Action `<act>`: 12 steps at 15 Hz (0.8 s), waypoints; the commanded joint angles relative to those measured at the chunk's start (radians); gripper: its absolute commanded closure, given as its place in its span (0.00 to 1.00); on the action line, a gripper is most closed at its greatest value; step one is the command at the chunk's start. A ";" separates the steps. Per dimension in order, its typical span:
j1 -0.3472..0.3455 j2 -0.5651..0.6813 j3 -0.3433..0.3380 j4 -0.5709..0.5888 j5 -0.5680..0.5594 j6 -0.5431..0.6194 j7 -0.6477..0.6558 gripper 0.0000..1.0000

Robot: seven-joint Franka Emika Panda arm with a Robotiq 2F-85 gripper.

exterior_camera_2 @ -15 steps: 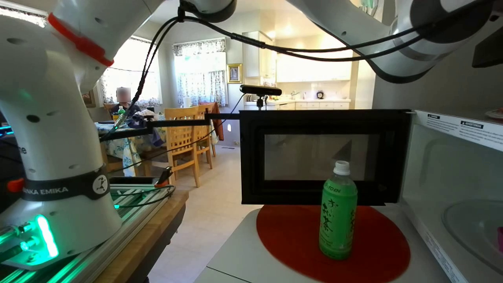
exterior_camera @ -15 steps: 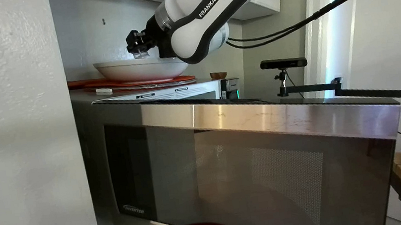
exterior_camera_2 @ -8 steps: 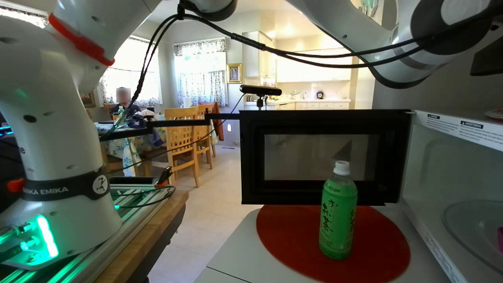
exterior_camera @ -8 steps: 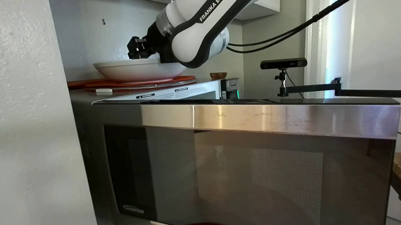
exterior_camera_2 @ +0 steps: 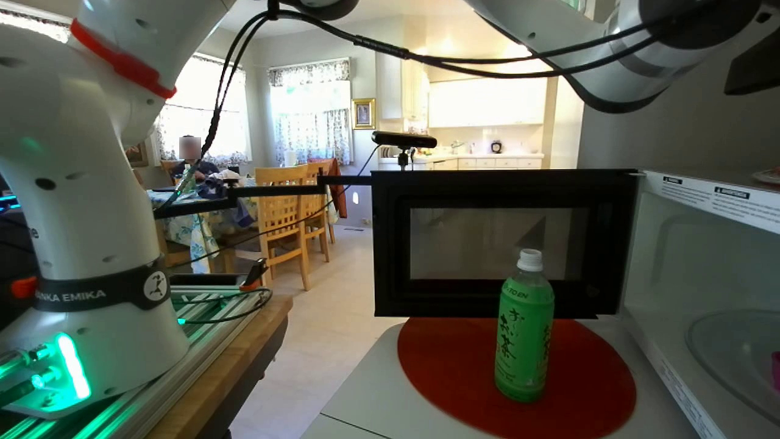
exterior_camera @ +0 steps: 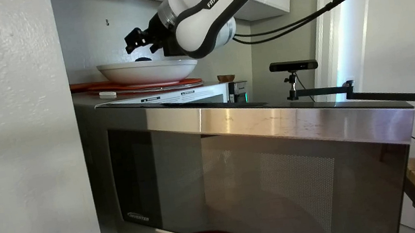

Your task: Pick up the salt shaker then put it back inside the bowl

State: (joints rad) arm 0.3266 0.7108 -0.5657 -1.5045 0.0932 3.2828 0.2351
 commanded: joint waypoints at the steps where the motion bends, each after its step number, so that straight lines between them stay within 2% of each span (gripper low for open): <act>1: -0.001 -0.087 0.017 -0.009 -0.048 -0.115 -0.050 0.00; 4: 0.003 -0.177 0.039 -0.008 -0.071 -0.286 -0.101 0.00; 7: -0.024 -0.285 0.130 -0.010 -0.032 -0.480 -0.208 0.00; 8: -0.093 -0.325 0.223 -0.005 -0.114 -0.533 -0.172 0.00; 10: -0.151 -0.383 0.319 0.006 -0.113 -0.657 -0.222 0.00; 12: -0.205 -0.419 0.385 0.035 -0.111 -0.775 -0.257 0.00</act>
State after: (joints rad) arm 0.2157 0.3442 -0.2943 -1.4840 -0.0029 2.6482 0.0489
